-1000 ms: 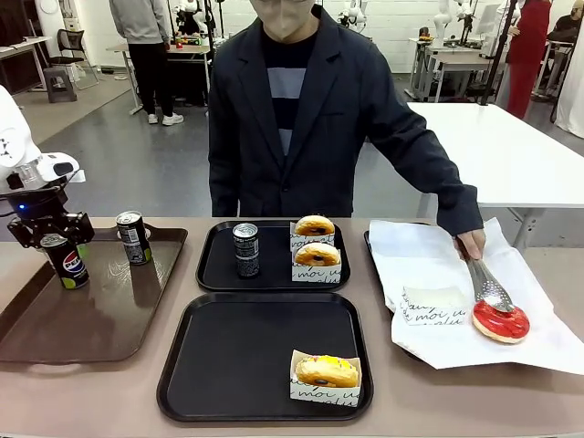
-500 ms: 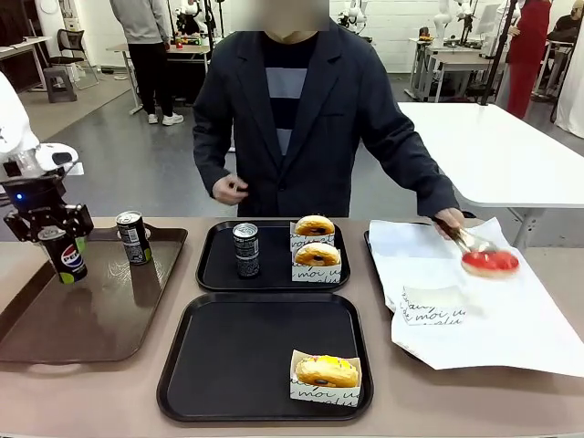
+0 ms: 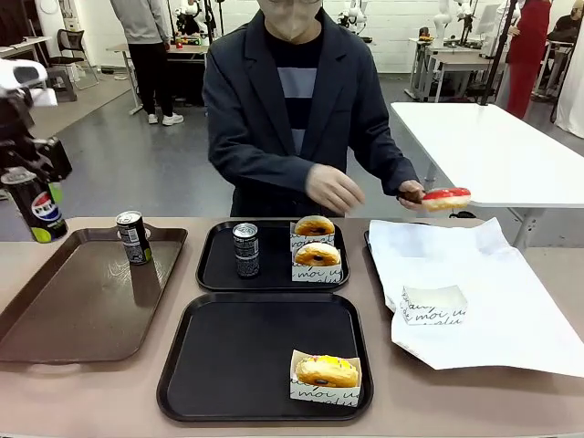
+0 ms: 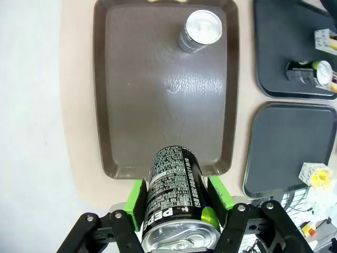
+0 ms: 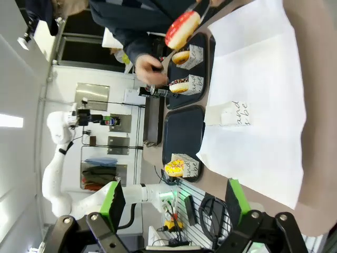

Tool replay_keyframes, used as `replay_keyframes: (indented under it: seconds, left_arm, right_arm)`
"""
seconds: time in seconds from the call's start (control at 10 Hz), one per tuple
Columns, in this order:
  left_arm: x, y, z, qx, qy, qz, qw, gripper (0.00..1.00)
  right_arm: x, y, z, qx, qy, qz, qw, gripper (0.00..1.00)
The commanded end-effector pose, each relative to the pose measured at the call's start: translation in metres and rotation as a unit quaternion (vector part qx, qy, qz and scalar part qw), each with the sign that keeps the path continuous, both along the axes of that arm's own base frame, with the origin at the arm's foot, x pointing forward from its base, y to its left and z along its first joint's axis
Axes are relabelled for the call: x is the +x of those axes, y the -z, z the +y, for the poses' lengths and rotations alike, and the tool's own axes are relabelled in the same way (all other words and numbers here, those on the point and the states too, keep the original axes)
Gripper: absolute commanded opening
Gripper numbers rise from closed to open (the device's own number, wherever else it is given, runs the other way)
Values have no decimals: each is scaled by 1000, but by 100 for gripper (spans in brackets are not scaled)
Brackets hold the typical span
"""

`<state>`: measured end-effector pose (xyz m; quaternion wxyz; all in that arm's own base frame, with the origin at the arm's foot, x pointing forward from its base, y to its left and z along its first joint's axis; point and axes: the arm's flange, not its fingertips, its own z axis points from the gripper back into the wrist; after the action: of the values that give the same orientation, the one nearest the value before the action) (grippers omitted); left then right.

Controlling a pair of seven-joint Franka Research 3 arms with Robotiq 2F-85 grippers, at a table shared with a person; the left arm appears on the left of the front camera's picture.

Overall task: Set up donuts and drinks on trays.
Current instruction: Pick up one Pepsi coke from the Handle tray and place it on the Flat Tray without a Pepsi coke.

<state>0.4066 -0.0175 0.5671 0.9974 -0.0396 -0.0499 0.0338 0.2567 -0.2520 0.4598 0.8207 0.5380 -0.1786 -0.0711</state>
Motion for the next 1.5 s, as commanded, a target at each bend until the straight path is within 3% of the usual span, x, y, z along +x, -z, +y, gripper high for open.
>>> replay_keyframes:
  seconds: [0.0, 0.6, 0.7, 1.1, 1.4]
  left_arm:
    - [-1, 5, 2, 17, -13, -7, 1000, 0]
    - [-7, -6, -1, 2, 1, -6, 1000, 0]
    - [-6, -2, 0, 2, 0, -2, 1000, 60]
    - [-30, 10, -99, 54, 167, -34, 984, 60]
    - [-32, 43, -183, 55, 276, -12, 960, 60]
  right_arm:
    - [1, 0, -1, 6, -1, -12, 1000, 100]
    - [1, 0, -1, 6, -1, -12, 1000, 100]
    - [1, 0, -1, 6, -1, -12, 1000, 100]
    - [1, 0, -1, 6, -1, -12, 1000, 100]
    - [1, 0, -1, 6, -1, -12, 1000, 100]
